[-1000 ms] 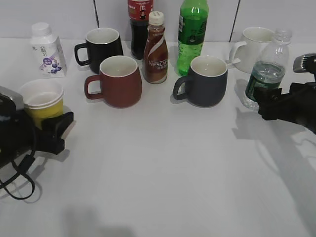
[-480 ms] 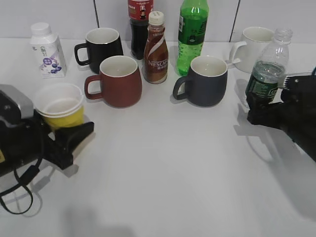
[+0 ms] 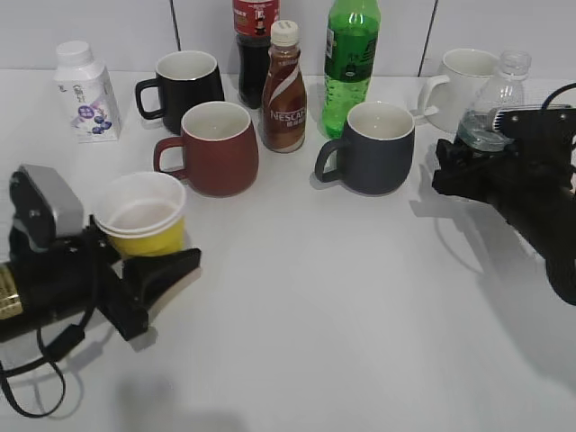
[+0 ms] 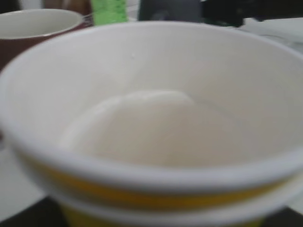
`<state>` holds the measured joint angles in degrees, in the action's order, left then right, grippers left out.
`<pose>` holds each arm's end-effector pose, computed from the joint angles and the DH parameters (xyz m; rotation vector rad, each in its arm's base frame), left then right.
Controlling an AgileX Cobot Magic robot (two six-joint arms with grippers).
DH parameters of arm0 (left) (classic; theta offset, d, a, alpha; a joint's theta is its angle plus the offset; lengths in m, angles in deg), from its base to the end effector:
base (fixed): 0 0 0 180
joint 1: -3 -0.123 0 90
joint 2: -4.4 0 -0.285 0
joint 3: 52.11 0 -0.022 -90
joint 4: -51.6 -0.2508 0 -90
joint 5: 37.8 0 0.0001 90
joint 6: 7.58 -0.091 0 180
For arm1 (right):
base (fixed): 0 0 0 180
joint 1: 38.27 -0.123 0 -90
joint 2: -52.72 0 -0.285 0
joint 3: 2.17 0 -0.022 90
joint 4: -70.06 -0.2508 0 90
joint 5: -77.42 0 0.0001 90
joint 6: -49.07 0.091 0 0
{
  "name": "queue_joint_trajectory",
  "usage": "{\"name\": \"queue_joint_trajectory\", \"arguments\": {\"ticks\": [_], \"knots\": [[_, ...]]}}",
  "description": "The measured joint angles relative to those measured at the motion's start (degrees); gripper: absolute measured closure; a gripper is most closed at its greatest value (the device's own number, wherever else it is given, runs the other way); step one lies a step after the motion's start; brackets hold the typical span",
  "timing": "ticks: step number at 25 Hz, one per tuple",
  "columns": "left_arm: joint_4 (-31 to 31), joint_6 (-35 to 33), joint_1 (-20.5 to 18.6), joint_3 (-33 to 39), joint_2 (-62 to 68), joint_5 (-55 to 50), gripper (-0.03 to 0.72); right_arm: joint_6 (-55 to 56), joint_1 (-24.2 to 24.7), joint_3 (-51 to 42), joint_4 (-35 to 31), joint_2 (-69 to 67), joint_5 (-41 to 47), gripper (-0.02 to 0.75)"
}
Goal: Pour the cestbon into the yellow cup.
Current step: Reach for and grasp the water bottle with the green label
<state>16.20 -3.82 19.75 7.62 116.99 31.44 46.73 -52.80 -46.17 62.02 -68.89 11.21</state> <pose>0.2135 -0.1157 0.1177 0.8122 1.6807 -0.6107 0.3146 0.0695 0.1131 -0.1121 1.7343 0.0866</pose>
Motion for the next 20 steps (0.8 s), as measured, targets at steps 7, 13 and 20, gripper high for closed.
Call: {"name": "queue_joint_trajectory", "arguments": {"ticks": [7,13,20], "knots": [[0.1,0.2,4.9,-0.1,0.0,0.0,0.249,0.0,-0.1,2.0,-2.7,-0.7,1.4,0.27],[0.4,3.7,7.7,-1.9,0.0,0.0,0.249,-0.8,-0.1,1.5,-4.0,-0.7,0.8,0.27],[0.3,8.9,7.9,-7.0,0.0,0.0,0.249,-7.5,0.0,-5.6,8.7,4.0,-1.0,0.27]]}}
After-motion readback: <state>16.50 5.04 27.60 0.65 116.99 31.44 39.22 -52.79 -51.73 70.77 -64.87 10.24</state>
